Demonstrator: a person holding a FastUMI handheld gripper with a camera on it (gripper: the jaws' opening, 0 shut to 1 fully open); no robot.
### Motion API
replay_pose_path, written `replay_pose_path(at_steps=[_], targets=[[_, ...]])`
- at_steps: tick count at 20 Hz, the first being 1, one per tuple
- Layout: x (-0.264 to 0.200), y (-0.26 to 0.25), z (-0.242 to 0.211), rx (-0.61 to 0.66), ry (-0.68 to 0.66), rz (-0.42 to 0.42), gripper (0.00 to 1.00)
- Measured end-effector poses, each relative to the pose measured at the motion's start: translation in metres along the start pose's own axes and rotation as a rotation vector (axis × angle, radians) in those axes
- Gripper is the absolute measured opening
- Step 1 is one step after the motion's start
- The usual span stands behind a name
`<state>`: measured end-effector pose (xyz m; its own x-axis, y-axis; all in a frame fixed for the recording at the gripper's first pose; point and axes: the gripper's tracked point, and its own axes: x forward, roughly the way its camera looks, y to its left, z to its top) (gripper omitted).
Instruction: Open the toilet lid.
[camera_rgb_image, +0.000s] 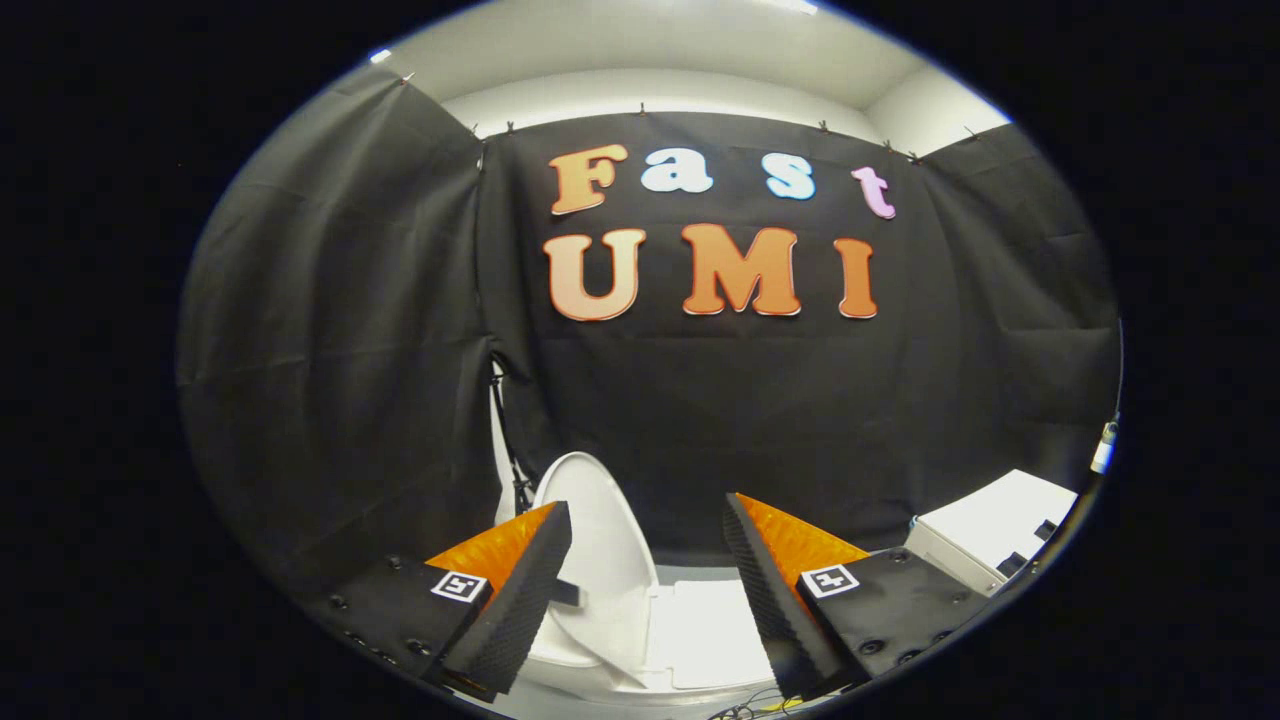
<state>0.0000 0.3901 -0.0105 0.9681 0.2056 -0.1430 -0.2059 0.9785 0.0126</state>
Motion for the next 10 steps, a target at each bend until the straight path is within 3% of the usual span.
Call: replay_pose_path(at_steps=[10], targets=[[-0.009,-0.13,0.052,-0.003,-0.055,-0.084,0.98]])
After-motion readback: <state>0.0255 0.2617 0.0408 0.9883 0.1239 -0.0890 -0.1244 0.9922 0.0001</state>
